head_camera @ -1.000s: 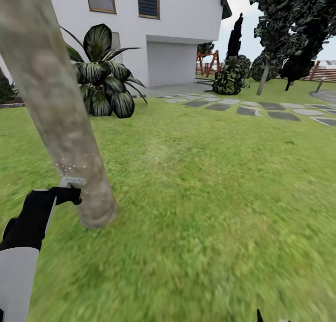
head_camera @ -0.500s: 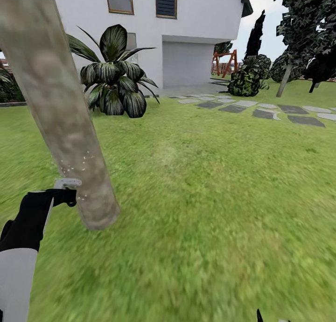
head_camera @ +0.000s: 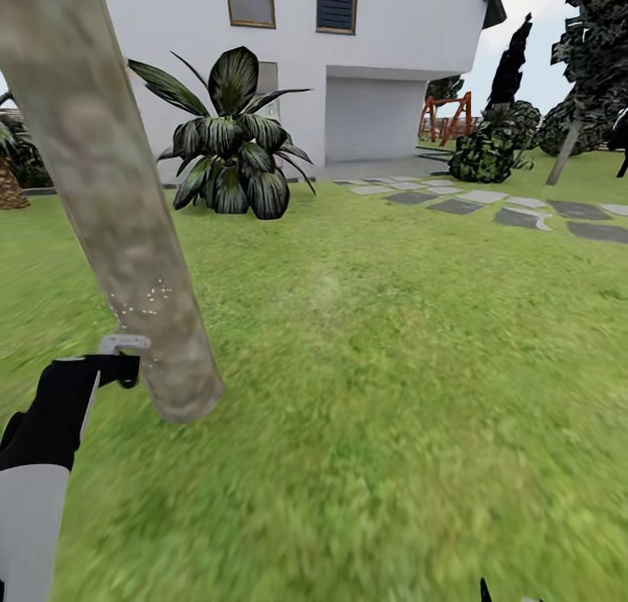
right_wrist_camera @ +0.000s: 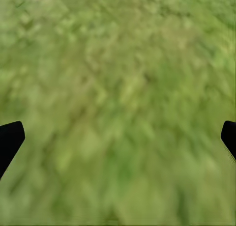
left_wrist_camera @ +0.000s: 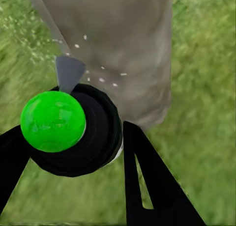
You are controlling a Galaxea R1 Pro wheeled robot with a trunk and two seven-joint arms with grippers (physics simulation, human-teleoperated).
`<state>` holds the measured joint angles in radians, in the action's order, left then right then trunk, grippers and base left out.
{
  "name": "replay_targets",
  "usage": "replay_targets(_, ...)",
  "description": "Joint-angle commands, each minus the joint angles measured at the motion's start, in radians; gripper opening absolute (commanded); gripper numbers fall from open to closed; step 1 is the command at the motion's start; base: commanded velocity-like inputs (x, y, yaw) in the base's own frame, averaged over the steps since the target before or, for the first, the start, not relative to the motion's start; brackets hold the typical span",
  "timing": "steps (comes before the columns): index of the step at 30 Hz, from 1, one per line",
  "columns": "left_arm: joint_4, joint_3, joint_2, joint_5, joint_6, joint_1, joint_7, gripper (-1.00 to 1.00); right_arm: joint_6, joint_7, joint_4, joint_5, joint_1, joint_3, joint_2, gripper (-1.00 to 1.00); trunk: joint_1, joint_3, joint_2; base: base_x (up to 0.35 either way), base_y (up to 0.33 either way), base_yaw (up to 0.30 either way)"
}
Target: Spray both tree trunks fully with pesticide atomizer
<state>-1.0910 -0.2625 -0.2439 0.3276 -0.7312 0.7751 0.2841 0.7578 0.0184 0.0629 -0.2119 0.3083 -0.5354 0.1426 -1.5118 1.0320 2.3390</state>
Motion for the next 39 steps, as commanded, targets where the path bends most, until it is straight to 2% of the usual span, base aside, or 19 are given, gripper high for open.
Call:
replay_targets(1,0.0,0.001,0.0,-0.004,0.0,0.0,-0.019,-1.0,0.0,0.0,0.0,0.0,0.0,0.0,0.0,1.0,0.0,0.0,0.0,0.09,-0.273,0.276)
replay_targets(9,0.029,0.0,0.003,-0.01,0.0,-0.001,-0.042,-1.0,0.0,0.0,0.0,0.0,0.0,0.0,0.0,1.0,0.0,0.0,0.0,0.094,-0.273,0.271)
replay_targets(15,0.064,0.0,0.007,-0.01,0.001,0.0,-0.044,-1.0,0.0,0.0,0.0,0.0,0.0,0.0,0.0,1.0,0.0,0.0,0.0,0.096,-0.273,0.045)
replay_targets(17,0.112,-0.01,0.004,-0.01,0.005,0.0,-0.045,-1.0,0.0,0.0,0.0,0.0,0.0,0.0,0.0,1.0,0.0,0.0,0.0,0.104,-0.273,0.018)
replay_targets(18,0.142,-0.026,0.004,-0.009,0.008,0.0,-0.045,-1.0,0.0,0.0,0.0,0.0,0.0,0.0,-0.001,1.0,0.0,0.0,0.0,0.148,-0.261,0.175)
replay_targets(30,0.176,-0.036,0.006,-0.01,0.012,-0.002,-0.045,-1.0,0.0,0.0,0.0,-0.001,0.0,0.0,-0.001,1.0,0.0,0.0,0.0,0.175,-0.14,0.27)
replay_targets(32,0.177,-0.059,0.003,-0.009,0.012,-0.002,-0.044,-1.0,0.0,0.0,-0.001,-0.001,0.0,0.0,-0.001,1.0,0.0,0.0,0.0,0.009,-0.003,0.272)
replay_targets(33,0.177,-0.096,0.002,-0.009,0.014,-0.003,-0.044,-1.0,0.0,0.0,-0.001,-0.001,0.0,0.0,-0.001,1.0,0.0,0.0,0.0,0.003,-0.001,0.131)
replay_targets(34,0.177,-0.113,0.003,-0.007,0.016,-0.003,-0.043,-1.0,0.0,0.0,-0.001,-0.001,0.0,0.0,-0.001,1.0,0.0,0.0,0.0,0.008,-0.028,0.054)
replay_targets(39,0.177,-0.121,0.019,-0.005,0.016,-0.003,-0.043,-1.0,0.0,0.0,-0.002,-0.001,0.0,0.0,0.0,1.0,0.0,0.0,0.0,0.11,-0.197,0.01)
